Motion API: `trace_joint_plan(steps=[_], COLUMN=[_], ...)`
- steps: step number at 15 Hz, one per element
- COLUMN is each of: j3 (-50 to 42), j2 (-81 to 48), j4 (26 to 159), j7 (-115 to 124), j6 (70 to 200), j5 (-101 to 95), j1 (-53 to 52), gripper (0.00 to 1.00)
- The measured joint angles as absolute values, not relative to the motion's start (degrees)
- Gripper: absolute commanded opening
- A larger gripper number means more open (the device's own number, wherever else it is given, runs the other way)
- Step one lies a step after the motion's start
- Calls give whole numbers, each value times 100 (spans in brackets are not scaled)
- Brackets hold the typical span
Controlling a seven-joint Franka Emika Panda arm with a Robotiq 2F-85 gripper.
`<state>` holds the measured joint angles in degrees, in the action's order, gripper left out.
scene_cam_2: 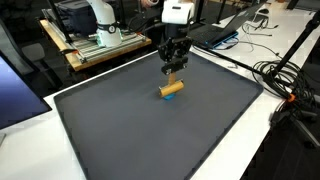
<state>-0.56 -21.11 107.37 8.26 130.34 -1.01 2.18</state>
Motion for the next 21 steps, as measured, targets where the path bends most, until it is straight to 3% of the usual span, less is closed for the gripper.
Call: trace_joint_plan(steps=[7, 21], j3=[-74, -71], j2=[-2519, -2250], j4=[10546, 10622], j7=[693, 530], j6=[13661, 13636], j5=[24, 100], j1=[228, 206], gripper=[21, 21])
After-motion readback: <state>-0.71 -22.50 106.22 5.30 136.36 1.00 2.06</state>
